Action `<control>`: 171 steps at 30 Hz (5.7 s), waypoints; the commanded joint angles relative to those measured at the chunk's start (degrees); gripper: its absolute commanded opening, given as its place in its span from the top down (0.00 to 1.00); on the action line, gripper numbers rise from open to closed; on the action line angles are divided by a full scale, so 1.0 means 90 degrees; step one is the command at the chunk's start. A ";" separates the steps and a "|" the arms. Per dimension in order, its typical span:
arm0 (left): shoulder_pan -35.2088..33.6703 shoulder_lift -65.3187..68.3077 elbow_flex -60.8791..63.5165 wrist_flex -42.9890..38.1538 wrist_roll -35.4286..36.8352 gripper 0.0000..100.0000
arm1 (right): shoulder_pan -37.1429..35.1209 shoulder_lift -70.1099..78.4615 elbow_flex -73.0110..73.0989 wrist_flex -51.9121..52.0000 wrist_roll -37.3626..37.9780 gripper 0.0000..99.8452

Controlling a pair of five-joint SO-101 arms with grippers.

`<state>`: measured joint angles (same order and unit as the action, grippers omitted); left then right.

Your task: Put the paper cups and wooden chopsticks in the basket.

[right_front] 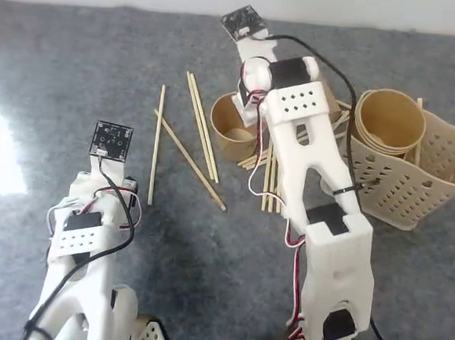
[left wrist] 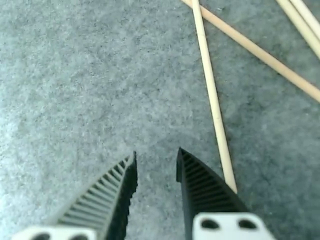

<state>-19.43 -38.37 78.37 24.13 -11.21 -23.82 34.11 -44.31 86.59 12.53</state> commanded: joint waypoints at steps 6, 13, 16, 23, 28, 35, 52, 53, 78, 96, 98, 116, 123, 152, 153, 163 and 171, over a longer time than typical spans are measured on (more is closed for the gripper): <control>0.0039 -0.0137 -0.0015 -0.0147 0.0039 0.86 | 0.0044 0.0103 -0.0313 -0.0142 -0.0039 0.76; 0.0039 -0.0137 -0.0015 -0.0147 0.0039 0.86 | 0.0054 0.0122 -0.0313 -0.0151 -0.0078 0.97; 0.0039 -0.0137 -0.0015 -0.0147 0.0039 0.86 | 0.0073 0.0151 -0.0313 -0.0151 -0.0078 0.99; 0.0039 -0.0137 -0.0015 -0.0147 0.0039 0.86 | 0.0083 0.0112 -0.0313 -0.0015 -0.0068 0.99; 0.0039 -0.0137 -0.0015 -0.0147 0.0039 0.86 | 0.0054 -0.0210 -0.0791 0.0777 -0.0078 0.99; 0.0039 -0.0127 -0.0015 -0.0147 0.0039 0.86 | 0.0083 -0.1226 -0.1475 0.1861 -0.0078 0.99; 0.0039 -0.0127 -0.0005 -0.0147 0.0029 0.86 | 0.1822 -0.6051 0.0469 0.1832 0.0391 0.99; 0.0039 -0.0127 -0.0005 -0.0147 0.0029 0.86 | 0.2164 -0.6168 0.0469 0.1832 0.0537 0.99; 0.0039 -0.0127 0.0034 -0.0156 0.0020 0.86 | 0.4205 -0.5807 0.1670 0.1841 0.1319 0.99; 0.0039 -0.0127 0.0034 -0.0156 0.0020 0.86 | 0.4352 -0.4840 0.1680 0.1802 0.1348 0.68; 0.0049 -0.0127 0.0034 -0.0156 0.0020 0.86 | 0.4352 -0.4879 0.1680 0.1812 0.1358 0.62; 0.0156 -0.0127 0.0063 -0.0156 0.0010 0.86 | 0.4137 -0.5758 0.1963 0.0376 0.1348 0.61; 0.0166 -0.0127 0.0063 -0.0156 0.0000 0.86 | 0.4127 -0.5211 0.1954 -0.0112 0.1358 0.61; 0.0361 -0.0166 0.0063 -0.0156 0.0127 0.86 | 0.4625 -0.7516 0.4640 0.1763 0.1475 0.62; 0.0479 -0.0176 0.0063 -0.0127 0.0176 0.86 | 0.4479 -0.7702 0.4962 0.1763 0.1446 0.63; 0.1123 -0.0137 -0.2017 0.2960 0.0742 0.86 | 0.3600 -0.9538 0.8518 0.0425 0.1289 0.81; 0.1133 -0.0117 -0.3443 0.4034 0.0928 0.86 | 0.3521 -1.0339 1.0764 -0.0874 0.0440 0.73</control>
<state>-9.58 -38.46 51.56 59.65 -3.65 8.97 -56.26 48.62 82.29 18.59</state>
